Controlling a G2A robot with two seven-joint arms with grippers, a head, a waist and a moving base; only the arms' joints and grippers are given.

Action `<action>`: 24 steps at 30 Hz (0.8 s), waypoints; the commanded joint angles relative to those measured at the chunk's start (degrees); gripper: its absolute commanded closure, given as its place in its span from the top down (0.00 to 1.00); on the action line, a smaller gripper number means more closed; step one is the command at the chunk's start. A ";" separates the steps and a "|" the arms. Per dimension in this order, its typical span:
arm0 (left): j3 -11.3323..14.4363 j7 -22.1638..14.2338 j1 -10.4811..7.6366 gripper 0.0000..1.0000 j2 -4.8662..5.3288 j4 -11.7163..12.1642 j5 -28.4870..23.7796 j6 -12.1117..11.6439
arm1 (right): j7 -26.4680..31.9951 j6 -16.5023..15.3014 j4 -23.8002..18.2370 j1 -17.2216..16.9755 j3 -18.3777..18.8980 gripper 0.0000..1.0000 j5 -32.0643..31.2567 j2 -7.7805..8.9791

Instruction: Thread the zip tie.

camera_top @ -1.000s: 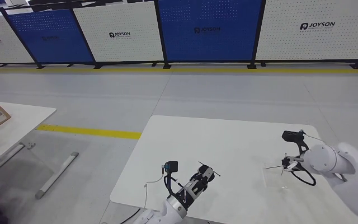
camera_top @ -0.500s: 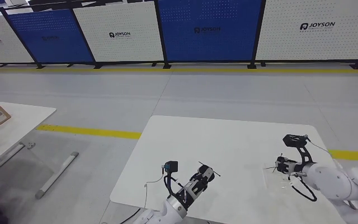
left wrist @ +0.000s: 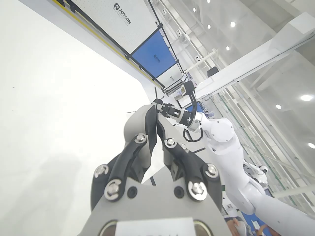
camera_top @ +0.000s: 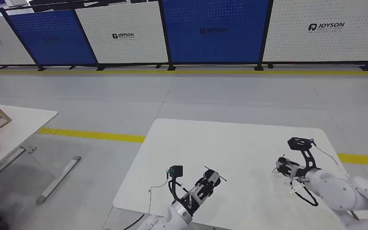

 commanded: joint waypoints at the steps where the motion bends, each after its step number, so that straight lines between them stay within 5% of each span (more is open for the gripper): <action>1: 0.00 0.00 0.00 0.00 0.00 0.00 0.00 0.00 | -3.56 -0.79 -1.21 -2.49 0.99 0.00 0.48 0.14; 4: 0.00 0.00 0.00 0.00 0.00 0.00 0.00 0.00 | -6.37 -1.66 -2.28 -5.16 2.31 0.00 2.14 0.22; 22: 0.26 0.08 -0.34 0.00 -0.05 -0.07 0.04 0.01 | -6.37 -1.66 -2.28 -5.16 2.31 0.00 2.14 0.22; 24: 0.77 3.37 -1.30 0.00 -0.29 0.14 2.23 0.38 | -6.37 -1.66 -2.28 -5.16 2.31 0.00 2.14 0.22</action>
